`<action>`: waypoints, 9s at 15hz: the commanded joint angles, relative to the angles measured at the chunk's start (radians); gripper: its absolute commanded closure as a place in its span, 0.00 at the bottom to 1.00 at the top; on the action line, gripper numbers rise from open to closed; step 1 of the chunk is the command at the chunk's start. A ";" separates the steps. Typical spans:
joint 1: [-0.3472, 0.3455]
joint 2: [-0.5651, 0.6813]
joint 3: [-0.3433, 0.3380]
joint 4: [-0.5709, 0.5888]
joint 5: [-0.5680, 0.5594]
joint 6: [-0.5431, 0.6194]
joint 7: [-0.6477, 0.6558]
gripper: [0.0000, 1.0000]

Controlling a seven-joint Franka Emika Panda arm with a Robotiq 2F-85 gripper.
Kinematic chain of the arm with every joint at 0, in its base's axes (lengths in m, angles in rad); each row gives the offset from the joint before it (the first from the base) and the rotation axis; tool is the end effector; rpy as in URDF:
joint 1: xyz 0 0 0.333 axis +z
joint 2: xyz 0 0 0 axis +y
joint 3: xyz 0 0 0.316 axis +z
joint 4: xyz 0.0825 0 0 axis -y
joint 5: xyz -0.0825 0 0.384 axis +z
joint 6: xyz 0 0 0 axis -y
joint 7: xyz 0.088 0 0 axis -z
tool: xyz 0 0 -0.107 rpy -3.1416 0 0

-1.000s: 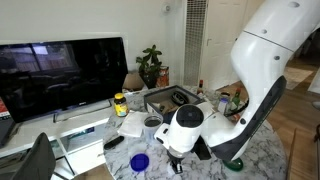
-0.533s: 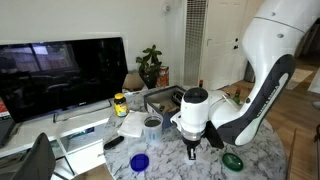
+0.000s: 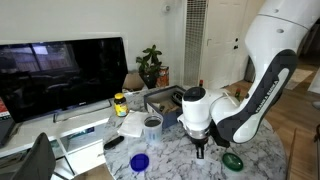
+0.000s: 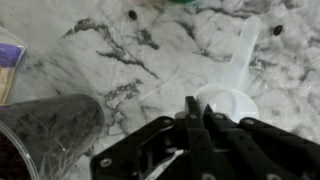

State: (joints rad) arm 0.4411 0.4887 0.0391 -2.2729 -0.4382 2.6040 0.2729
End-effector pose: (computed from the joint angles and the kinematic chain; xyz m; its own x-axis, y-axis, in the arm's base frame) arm 0.4464 0.2441 0.1274 0.8253 0.5482 -0.1354 0.5646 -0.8046 0.1842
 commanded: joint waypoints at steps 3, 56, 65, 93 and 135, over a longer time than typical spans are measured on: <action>-0.009 0.020 0.012 -0.006 0.026 -0.001 0.008 0.99; -0.232 -0.229 -0.082 -0.175 -0.001 0.307 0.083 0.68; -0.219 -0.176 -0.087 -0.170 -0.013 0.345 0.092 0.68; -0.137 -0.317 -0.110 -0.130 -0.015 0.062 0.140 0.98; -0.167 -0.133 0.129 -0.270 0.421 0.385 -0.131 0.98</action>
State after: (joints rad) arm 0.2751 0.3381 0.1620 -2.5434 -0.0240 2.9665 0.1544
